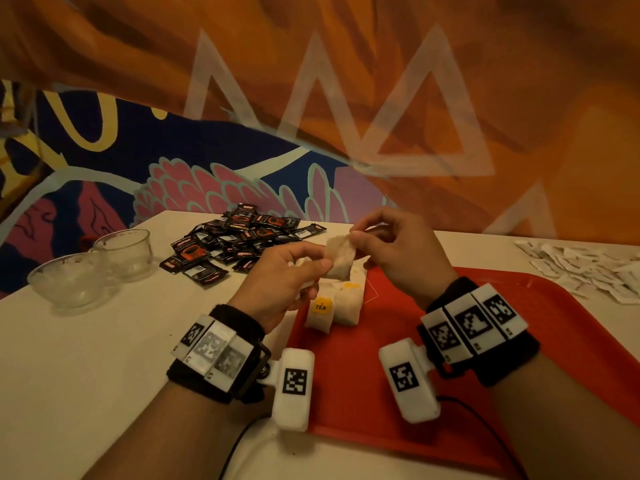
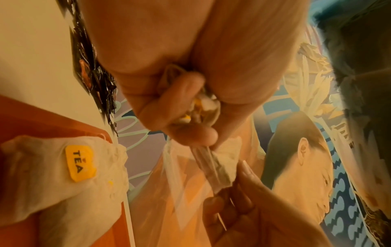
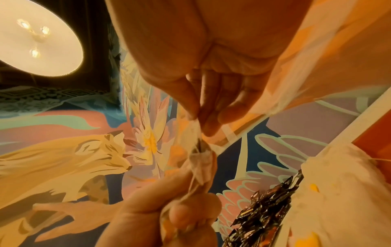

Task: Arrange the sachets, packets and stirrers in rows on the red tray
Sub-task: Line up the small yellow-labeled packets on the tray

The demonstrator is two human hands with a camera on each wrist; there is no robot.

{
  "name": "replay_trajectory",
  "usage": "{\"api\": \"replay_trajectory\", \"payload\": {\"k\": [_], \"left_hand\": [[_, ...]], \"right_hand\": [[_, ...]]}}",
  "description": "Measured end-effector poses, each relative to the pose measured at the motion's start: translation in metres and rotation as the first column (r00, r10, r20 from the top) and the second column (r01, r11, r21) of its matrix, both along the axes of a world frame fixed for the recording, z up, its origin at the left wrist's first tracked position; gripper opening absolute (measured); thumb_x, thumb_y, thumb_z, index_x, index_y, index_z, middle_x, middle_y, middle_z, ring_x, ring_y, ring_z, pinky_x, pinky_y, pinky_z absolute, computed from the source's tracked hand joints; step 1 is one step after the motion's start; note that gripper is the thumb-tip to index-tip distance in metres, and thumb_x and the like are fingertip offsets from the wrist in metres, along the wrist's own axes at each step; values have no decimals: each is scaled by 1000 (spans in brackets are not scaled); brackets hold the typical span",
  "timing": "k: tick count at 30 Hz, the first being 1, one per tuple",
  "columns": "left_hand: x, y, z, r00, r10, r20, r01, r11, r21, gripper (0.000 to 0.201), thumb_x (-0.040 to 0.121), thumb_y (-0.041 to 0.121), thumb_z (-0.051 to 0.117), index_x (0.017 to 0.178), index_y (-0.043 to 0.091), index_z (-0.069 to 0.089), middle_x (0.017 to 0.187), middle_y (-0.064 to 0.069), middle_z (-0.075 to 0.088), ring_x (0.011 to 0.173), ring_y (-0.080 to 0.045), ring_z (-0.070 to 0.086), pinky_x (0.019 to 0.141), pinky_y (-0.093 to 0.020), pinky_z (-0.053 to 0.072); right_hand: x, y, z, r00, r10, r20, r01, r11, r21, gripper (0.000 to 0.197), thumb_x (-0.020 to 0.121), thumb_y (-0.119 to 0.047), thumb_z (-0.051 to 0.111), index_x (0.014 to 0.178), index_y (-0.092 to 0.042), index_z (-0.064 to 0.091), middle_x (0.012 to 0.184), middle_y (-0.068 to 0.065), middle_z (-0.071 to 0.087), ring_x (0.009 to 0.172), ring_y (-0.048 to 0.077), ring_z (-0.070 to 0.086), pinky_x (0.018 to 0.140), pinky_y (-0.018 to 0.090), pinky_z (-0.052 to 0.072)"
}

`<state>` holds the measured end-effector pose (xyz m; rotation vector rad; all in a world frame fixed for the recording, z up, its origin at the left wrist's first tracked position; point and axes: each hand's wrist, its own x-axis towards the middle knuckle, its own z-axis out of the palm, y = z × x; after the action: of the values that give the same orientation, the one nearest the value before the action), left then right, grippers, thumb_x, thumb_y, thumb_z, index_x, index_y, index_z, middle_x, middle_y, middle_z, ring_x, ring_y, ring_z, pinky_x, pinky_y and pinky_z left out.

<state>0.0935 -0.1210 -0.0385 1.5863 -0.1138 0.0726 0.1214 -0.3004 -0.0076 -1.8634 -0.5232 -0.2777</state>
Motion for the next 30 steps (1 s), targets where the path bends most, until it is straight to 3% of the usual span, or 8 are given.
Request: {"api": "replay_trajectory", "payload": {"k": [5,7,11,15,19,24,28,30], "left_hand": [[0,2,0,999,-17,27,17,1000,15,14,90,16,68,101,7,68,60,-1,51,43,-10,40,38,-19,24],[1,1,-1,999,12,50,-12,1000,-10,23,86,21,70,101,3,67,54,3,50,41,-9,39,38,-18,24],[4,2,-2,992,91,92,-87,995,-52,31,77,30,75,99,8,71,56,2,51,42,-8,40,38,-18,26],[4,4,-2,991,108,83,-104,993,-49,11,86,21,72,95,14,74,67,-6,54,45,-11,42,42,-20,26],[3,4,0,993,109,37,-108,994,-36,17,87,22,73,99,11,74,74,-7,63,49,-11,51,43,-20,27],[4,9,4,986,167,-10,-167,982,-91,5,93,11,67,92,8,70,83,-4,73,65,-17,69,36,-16,26],[7,14,4,969,244,-47,-249,959,-135,7,95,10,64,91,11,69,83,-4,73,74,-19,70,37,-17,30],[9,16,2,964,258,-57,-264,954,-140,8,96,10,63,90,11,68,84,-6,71,65,-15,66,37,-17,31]], "right_hand": [[-3,5,-2,994,-51,98,59,995,-78,13,91,-15,68,85,-25,63,71,-5,71,65,5,68,62,19,52],[-4,7,-5,994,-66,87,71,996,-53,6,90,-22,70,90,-25,64,73,-6,72,67,6,68,62,22,53],[-8,10,-10,1000,-9,-22,5,982,-187,25,79,-40,79,96,-25,68,84,-8,73,77,4,69,70,24,56],[-9,10,-10,999,1,-52,-14,966,-259,7,81,-27,78,85,-24,74,75,-8,72,75,6,69,74,27,53],[-9,7,-7,996,4,-87,-27,964,-264,8,79,-27,81,77,-25,74,72,-6,72,73,8,68,70,28,54],[-3,-6,-7,990,-44,-136,10,970,-243,15,83,-24,77,69,-24,73,68,-4,73,70,13,69,65,29,52],[4,-18,-8,967,-48,-250,-2,981,-194,10,88,-13,72,83,-5,73,69,-2,72,69,13,68,64,30,49],[7,-23,-5,956,-35,-291,-11,988,-155,12,90,-9,69,94,2,71,76,4,72,74,18,68,65,31,49]]}}
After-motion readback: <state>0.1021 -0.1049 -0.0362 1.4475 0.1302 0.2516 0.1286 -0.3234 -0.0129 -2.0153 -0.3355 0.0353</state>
